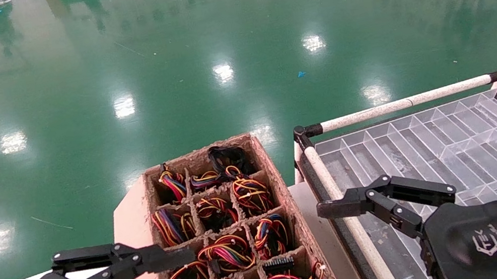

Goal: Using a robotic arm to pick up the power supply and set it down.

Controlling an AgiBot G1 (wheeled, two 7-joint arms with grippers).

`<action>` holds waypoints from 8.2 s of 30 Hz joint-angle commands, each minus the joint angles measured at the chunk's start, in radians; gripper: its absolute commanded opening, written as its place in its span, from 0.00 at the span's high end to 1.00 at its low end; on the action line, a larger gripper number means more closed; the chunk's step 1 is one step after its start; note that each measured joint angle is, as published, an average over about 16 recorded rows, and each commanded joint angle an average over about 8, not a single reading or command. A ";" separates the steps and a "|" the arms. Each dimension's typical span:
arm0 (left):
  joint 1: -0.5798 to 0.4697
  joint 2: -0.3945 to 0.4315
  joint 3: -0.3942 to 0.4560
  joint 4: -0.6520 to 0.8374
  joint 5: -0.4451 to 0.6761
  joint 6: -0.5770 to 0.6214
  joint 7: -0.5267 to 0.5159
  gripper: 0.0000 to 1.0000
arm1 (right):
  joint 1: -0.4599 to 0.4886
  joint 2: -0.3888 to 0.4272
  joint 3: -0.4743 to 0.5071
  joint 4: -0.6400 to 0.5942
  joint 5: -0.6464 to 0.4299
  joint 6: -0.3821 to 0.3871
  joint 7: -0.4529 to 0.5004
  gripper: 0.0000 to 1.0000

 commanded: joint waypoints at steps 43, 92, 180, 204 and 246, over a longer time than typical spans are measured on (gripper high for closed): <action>-0.001 -0.001 0.003 0.001 -0.002 -0.001 0.002 0.00 | 0.262 -0.281 -0.309 -0.197 -0.632 0.143 0.102 1.00; -0.002 -0.002 0.007 0.001 -0.004 -0.002 0.003 0.00 | 0.279 -0.198 -0.215 -0.100 -0.473 0.129 0.217 1.00; -0.003 -0.005 0.012 0.001 -0.008 -0.005 0.006 0.00 | 0.511 -0.365 -0.465 -0.175 -0.867 -0.029 0.315 1.00; -0.003 -0.005 0.014 0.001 -0.009 -0.005 0.007 0.00 | 0.616 -0.255 -0.307 -0.037 -0.697 0.026 0.384 1.00; -0.004 -0.006 0.016 0.001 -0.011 -0.006 0.008 0.00 | 1.004 -0.505 -0.393 -1.054 -0.989 0.214 -0.605 1.00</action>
